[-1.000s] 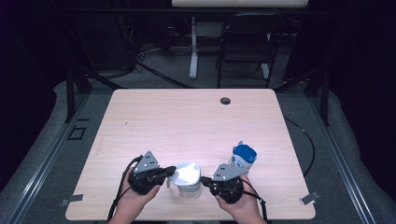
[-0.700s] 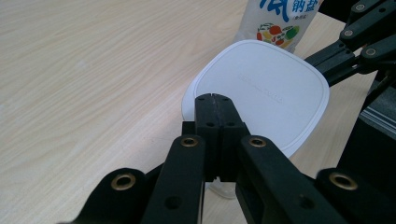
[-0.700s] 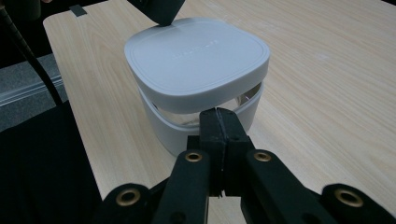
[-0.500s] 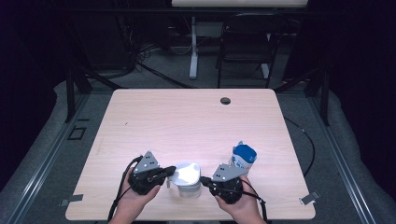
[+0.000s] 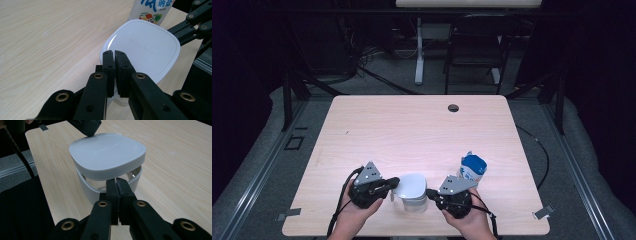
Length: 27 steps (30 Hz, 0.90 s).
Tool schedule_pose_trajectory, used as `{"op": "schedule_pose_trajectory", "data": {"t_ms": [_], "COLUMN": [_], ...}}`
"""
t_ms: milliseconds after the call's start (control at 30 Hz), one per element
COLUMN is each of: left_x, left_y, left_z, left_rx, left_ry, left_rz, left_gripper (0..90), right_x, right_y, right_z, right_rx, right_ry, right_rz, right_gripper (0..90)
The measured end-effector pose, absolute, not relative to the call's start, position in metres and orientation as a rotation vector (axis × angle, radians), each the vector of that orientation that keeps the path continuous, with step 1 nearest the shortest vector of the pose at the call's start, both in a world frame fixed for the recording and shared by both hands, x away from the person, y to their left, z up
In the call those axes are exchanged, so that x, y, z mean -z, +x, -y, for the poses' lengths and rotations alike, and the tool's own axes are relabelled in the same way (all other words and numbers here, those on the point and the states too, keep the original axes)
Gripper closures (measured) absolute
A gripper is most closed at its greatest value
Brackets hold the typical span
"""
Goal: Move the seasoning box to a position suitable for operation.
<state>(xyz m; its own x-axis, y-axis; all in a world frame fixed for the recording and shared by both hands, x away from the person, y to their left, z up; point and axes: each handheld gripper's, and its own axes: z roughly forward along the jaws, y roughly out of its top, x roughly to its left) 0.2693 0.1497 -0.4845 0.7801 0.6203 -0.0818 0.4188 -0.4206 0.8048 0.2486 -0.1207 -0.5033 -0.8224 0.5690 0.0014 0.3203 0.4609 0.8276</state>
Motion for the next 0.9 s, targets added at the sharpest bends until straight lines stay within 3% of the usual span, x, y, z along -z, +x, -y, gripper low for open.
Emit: {"op": "schedule_pose_trajectory", "data": {"t_ms": [700, 900], "left_x": [0.482, 0.482], "left_y": [0.267, 0.268], "left_z": [-0.155, -0.162], "left_rx": [-0.288, -0.299], "left_ry": [2.056, 2.043], "left_rz": [-0.774, -0.794], "left_gripper": [84.6, 79.8], "right_x": [0.503, 0.501], "right_y": [0.249, 0.248], "right_z": [0.121, 0.12], "right_rx": [-1.298, -1.305], "right_ry": [0.758, 0.752], "right_rz": [-2.436, -2.432], "right_gripper": [88.5, 88.8]}}
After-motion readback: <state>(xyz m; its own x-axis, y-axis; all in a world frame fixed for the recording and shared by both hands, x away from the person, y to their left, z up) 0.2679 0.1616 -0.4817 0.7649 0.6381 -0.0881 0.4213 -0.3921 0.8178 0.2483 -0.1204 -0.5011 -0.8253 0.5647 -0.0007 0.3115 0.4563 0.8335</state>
